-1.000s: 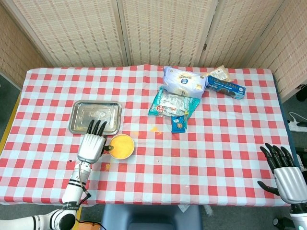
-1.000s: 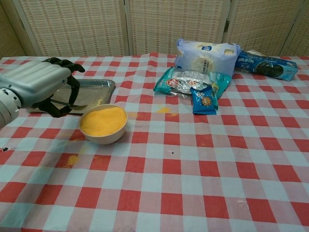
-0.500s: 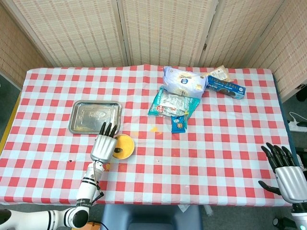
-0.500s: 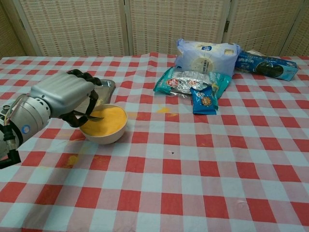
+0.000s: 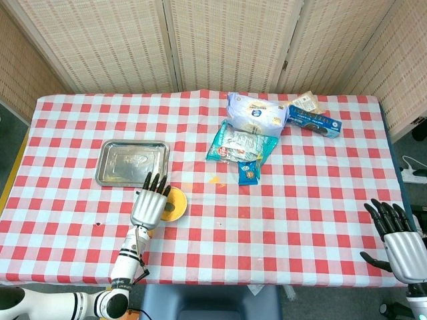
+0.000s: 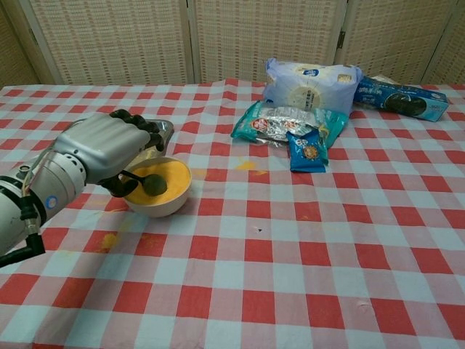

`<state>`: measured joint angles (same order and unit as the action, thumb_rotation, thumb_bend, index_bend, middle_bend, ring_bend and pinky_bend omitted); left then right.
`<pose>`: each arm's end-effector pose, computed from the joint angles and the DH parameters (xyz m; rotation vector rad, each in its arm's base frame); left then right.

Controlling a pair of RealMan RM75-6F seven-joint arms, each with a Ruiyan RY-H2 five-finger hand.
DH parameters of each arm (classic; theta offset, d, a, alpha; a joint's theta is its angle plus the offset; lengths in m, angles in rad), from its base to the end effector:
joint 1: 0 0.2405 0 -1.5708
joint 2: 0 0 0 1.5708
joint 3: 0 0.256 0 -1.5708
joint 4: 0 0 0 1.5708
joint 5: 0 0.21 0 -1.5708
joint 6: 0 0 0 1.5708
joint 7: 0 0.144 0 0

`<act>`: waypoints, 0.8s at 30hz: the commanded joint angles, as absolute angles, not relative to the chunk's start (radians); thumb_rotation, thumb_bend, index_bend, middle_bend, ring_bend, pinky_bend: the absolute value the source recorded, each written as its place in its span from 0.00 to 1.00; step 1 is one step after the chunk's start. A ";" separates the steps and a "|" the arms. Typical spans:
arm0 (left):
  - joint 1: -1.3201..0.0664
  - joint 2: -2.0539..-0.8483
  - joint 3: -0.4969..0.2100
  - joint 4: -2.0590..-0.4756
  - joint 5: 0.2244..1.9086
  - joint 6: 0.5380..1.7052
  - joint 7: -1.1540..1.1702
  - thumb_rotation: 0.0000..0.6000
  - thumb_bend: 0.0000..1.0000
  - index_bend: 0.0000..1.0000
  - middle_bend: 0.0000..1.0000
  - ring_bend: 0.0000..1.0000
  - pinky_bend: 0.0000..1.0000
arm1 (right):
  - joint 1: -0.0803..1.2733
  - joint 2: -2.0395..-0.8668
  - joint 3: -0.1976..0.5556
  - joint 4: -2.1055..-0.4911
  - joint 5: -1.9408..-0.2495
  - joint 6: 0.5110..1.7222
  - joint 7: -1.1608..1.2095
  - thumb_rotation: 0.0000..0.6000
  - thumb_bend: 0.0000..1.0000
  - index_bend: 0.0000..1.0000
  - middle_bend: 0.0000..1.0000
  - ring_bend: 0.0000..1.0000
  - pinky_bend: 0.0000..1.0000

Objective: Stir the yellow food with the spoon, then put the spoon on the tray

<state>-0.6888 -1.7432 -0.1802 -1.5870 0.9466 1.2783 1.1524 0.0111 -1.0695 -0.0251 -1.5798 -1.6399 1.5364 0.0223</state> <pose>-0.1238 0.3032 -0.0418 -1.7840 -0.5156 -0.5669 -0.3175 -0.1417 0.1663 1.4933 -0.8731 0.8611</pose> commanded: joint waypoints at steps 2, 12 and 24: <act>-0.685 -1.735 -0.174 -1.598 0.956 1.288 1.143 1.00 0.41 0.22 0.04 0.00 0.00 | 0.011 -1.069 -0.025 -1.580 -1.640 1.536 0.023 1.00 0.00 0.00 0.00 0.00 0.00; -0.611 -1.526 -0.134 -1.746 1.008 1.274 0.929 1.00 0.41 0.46 0.05 0.00 0.00 | 0.010 -1.078 -0.032 -1.585 -1.652 1.536 -0.006 1.00 0.00 0.00 0.00 0.00 0.00; -0.666 -1.303 -0.231 -1.788 0.807 0.972 0.640 1.00 0.42 0.46 0.06 0.00 0.00 | 0.015 -1.088 -0.029 -1.586 -1.639 1.519 -0.032 1.00 0.00 0.00 0.00 0.00 0.00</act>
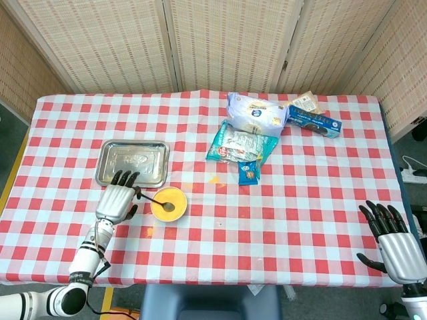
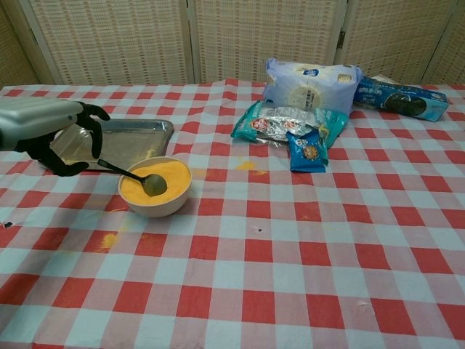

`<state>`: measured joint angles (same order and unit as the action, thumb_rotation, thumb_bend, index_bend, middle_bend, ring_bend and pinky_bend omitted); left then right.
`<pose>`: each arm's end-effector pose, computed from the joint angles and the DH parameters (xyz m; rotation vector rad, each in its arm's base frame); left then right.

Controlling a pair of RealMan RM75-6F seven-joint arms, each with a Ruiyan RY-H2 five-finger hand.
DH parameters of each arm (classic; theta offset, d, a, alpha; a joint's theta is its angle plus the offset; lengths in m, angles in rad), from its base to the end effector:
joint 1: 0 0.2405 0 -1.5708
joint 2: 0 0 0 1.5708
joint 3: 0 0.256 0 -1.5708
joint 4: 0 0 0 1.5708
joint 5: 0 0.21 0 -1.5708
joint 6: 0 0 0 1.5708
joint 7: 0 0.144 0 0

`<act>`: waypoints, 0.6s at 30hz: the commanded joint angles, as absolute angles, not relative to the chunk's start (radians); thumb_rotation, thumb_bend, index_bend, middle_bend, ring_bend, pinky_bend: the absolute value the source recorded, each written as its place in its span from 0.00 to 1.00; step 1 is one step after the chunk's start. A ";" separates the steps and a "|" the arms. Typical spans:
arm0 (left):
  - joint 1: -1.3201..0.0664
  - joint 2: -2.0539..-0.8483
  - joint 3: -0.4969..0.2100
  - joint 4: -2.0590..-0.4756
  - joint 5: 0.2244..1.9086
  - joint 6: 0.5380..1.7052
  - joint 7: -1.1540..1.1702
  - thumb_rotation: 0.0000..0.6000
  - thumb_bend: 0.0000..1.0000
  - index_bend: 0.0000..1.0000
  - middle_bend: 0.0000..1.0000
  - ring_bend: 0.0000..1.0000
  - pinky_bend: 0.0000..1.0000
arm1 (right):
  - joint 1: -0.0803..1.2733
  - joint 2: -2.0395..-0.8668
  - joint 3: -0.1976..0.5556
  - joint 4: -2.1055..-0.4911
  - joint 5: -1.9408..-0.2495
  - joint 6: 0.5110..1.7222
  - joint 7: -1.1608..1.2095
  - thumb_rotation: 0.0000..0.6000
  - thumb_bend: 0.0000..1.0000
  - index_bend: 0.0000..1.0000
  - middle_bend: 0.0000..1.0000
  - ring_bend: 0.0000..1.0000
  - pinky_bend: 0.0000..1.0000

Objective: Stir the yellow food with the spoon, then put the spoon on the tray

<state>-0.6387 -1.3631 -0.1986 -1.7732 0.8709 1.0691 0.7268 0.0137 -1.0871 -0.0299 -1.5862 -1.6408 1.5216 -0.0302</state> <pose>-0.1730 0.3176 0.0387 -1.7599 -0.8919 -0.6658 -0.3157 -0.1413 0.1576 1.5156 -0.8606 0.8313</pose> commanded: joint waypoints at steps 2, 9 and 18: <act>-0.676 -1.285 -0.234 -1.776 0.807 0.935 0.603 1.00 0.42 0.45 0.05 0.00 0.00 | 0.016 -1.090 -0.028 -1.587 -1.636 1.516 -0.036 1.00 0.00 0.00 0.00 0.00 0.00; -0.712 -1.275 -0.223 -1.720 0.825 0.861 0.513 1.00 0.42 0.44 0.04 0.00 0.00 | 0.019 -1.096 -0.024 -1.589 -1.623 1.505 -0.053 1.00 0.00 0.00 0.00 0.00 0.00; -0.769 -1.335 -0.194 -1.622 0.845 0.836 0.487 1.00 0.42 0.46 0.03 0.00 0.00 | 0.023 -1.099 -0.018 -1.591 -1.603 1.494 -0.064 1.00 0.00 0.00 0.00 0.00 0.00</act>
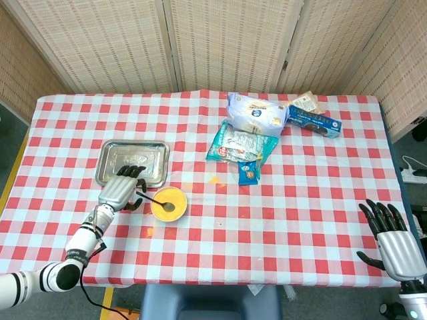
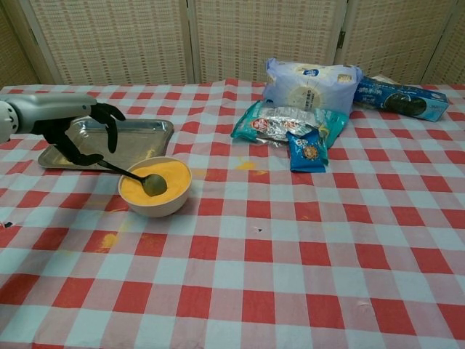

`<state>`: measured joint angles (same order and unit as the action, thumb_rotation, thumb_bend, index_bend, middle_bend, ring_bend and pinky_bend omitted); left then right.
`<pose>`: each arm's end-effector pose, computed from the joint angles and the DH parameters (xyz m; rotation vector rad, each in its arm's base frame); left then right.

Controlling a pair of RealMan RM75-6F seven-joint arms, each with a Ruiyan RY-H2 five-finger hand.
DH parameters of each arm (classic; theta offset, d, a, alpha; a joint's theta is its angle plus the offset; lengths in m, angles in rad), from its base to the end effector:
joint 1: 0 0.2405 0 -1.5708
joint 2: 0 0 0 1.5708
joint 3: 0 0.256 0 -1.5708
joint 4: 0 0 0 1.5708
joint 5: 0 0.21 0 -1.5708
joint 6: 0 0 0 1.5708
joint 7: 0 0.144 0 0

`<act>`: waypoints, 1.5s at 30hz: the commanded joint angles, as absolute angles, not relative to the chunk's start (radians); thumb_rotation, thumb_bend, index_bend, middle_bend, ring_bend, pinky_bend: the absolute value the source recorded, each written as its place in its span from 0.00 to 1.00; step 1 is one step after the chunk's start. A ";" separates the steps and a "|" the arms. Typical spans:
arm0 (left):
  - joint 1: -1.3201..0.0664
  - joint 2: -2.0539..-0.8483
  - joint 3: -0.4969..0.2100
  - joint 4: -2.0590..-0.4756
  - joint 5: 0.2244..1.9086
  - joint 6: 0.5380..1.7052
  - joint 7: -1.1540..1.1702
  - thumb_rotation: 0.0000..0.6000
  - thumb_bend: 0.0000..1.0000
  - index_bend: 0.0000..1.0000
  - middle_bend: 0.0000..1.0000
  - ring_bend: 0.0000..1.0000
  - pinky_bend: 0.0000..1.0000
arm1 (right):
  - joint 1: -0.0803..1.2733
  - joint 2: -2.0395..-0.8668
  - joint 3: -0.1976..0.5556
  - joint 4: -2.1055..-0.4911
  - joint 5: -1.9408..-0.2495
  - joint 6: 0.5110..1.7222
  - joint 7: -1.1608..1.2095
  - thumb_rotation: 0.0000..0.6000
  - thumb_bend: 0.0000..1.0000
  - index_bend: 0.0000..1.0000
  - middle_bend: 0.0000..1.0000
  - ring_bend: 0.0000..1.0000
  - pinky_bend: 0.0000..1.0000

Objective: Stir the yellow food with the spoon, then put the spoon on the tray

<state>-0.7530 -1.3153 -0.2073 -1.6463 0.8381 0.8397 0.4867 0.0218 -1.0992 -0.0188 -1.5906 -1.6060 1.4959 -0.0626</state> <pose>-0.1709 0.3547 0.0391 -1.8327 -1.0359 -0.7042 -0.3180 -0.1463 0.1536 1.5041 -0.8640 0.7985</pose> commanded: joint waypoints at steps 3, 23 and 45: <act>-0.783 -1.351 -0.183 -1.599 0.846 0.830 0.483 1.00 0.42 0.46 0.03 0.00 0.00 | 0.024 -1.101 -0.016 -1.590 -1.597 1.489 -0.066 1.00 0.00 0.00 0.00 0.00 0.00; -0.825 -1.377 -0.146 -1.525 0.864 0.819 0.440 1.00 0.42 0.48 0.03 0.00 0.00 | 0.032 -1.106 -0.008 -1.593 -1.573 1.470 -0.084 1.00 0.00 0.00 0.00 0.00 0.00; -0.858 -1.382 -0.112 -1.479 0.828 0.794 0.431 1.00 0.41 0.51 0.03 0.00 0.00 | 0.036 -1.106 -0.006 -1.598 -1.561 1.462 -0.092 1.00 0.00 0.00 0.00 0.00 0.00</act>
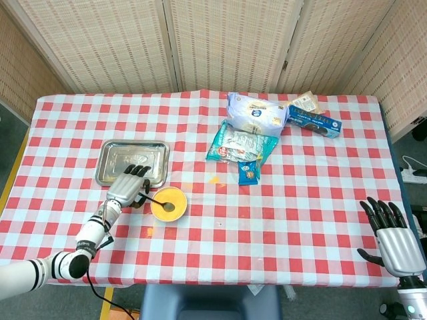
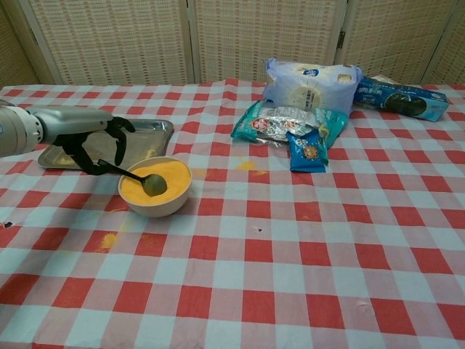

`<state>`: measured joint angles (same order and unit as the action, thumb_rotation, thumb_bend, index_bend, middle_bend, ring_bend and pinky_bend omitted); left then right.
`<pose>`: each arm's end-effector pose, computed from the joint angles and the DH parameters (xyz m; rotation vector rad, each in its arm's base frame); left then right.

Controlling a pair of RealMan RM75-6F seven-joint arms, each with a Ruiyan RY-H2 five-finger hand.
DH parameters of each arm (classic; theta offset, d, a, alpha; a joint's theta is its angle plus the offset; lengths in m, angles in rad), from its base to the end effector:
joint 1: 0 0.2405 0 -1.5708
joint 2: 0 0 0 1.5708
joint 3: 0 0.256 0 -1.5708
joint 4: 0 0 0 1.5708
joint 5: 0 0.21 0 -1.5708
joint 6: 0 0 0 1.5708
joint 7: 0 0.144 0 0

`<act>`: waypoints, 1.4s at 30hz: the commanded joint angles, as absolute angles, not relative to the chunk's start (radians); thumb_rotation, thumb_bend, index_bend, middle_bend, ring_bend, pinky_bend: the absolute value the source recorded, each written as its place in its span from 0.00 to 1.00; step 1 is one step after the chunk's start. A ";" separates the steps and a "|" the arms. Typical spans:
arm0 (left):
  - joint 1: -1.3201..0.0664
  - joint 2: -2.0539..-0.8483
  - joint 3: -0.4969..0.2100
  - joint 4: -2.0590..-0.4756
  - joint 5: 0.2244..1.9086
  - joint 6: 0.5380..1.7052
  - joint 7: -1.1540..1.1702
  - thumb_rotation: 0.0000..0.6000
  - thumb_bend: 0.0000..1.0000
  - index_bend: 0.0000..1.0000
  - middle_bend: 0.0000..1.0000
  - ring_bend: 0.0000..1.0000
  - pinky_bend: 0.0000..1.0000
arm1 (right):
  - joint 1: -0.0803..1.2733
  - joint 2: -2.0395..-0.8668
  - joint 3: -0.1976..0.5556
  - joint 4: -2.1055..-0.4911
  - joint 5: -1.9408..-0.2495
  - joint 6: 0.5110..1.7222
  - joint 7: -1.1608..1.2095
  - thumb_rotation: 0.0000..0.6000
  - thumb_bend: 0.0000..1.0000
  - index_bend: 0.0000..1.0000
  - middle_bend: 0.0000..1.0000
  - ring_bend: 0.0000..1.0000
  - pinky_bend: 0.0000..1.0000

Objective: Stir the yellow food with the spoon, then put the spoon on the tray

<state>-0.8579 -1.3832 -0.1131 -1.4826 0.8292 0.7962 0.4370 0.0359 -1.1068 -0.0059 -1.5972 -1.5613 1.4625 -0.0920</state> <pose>-0.1794 0.3751 0.0185 -1.8932 -0.9791 -0.6209 -0.3208 -0.1534 0.1506 1.4912 -0.8739 0.7622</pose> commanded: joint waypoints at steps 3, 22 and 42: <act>-0.858 -1.380 -0.108 -1.475 0.831 0.794 0.427 1.00 0.41 0.51 0.03 0.00 0.00 | 0.037 -1.106 -0.007 -1.599 -1.562 1.461 -0.094 1.00 0.00 0.00 0.00 0.00 0.00; -0.863 -1.379 -0.095 -1.452 0.830 0.792 0.411 1.00 0.41 0.51 0.04 0.00 0.00 | 0.039 -1.108 -0.006 -1.603 -1.555 1.456 -0.103 1.00 0.00 0.00 0.00 0.00 0.00; -0.861 -1.373 -0.087 -1.447 0.838 0.791 0.394 1.00 0.41 0.53 0.04 0.00 0.00 | 0.041 -1.110 -0.006 -1.607 -1.551 1.451 -0.111 1.00 0.00 0.00 0.00 0.00 0.00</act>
<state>-0.8612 -1.3728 -0.0866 -1.4469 0.8381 0.7914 0.3942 0.0413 -1.1096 -0.0062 -1.6067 -1.5509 1.4511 -0.1109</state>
